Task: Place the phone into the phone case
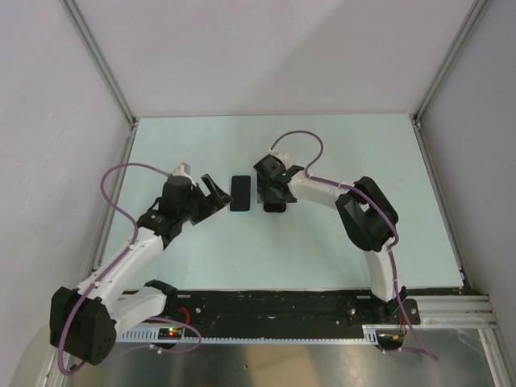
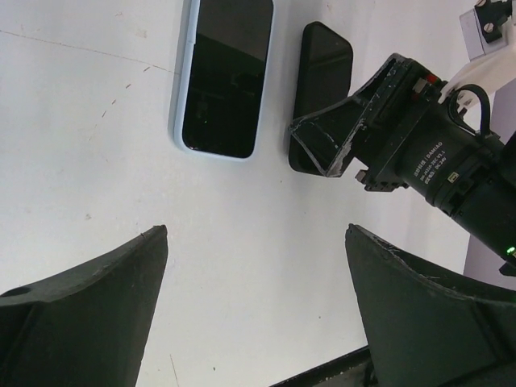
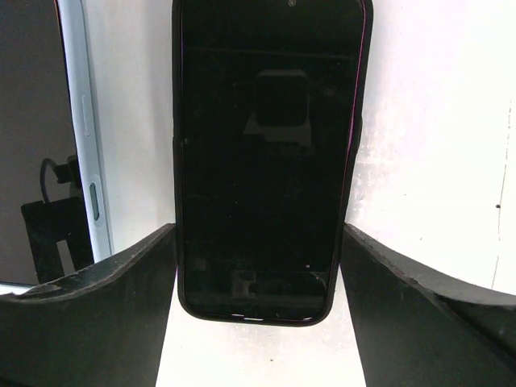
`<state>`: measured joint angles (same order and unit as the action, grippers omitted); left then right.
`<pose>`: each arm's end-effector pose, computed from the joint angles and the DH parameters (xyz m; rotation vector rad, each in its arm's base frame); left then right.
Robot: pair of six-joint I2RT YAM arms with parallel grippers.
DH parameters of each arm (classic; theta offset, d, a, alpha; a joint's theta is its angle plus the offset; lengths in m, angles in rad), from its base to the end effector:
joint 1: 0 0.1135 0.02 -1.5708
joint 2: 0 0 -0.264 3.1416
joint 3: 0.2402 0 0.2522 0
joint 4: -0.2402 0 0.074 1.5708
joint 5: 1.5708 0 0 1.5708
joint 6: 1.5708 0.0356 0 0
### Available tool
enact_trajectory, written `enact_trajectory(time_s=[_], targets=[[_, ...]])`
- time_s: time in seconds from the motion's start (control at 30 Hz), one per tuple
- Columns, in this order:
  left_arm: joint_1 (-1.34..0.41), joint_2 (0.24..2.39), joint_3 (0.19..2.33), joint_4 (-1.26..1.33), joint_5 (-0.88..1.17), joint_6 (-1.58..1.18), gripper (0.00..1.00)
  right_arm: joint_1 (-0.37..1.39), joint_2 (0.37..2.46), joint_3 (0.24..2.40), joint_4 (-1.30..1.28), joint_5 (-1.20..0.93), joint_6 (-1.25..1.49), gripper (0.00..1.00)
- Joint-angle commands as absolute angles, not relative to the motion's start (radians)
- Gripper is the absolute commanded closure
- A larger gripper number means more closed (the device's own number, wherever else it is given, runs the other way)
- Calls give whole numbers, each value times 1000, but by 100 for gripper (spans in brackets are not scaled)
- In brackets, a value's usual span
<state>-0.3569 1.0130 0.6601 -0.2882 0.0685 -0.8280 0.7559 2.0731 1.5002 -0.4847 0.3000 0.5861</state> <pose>0.2040 -0.0787 0.2436 -0.5003 2.2545 -0.7122 0.3263 0.2931 0.1684 -0.1157 2.5554 0.1144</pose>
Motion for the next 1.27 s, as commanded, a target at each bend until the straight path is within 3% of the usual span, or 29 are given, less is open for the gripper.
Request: enact_trajectory(time_s=[0.0,0.17,0.57,0.87,1.23], targets=[[-359,985,659,-271,88,-788,5,737,2035,1495,-430,271,613,15],[-361,992,667,-270,90,-764,2,709,1978,1466,-409,171,622,1],[-467,1009,719,-272,-5,-709,0,692,1676,1290,-341,100,625,1],[-580,1032,757,-290,-112,-688,0,733,1332,937,-174,135,666,1],[-586,997,722,-294,-146,-699,0,717,1234,847,-83,110,706,1]])
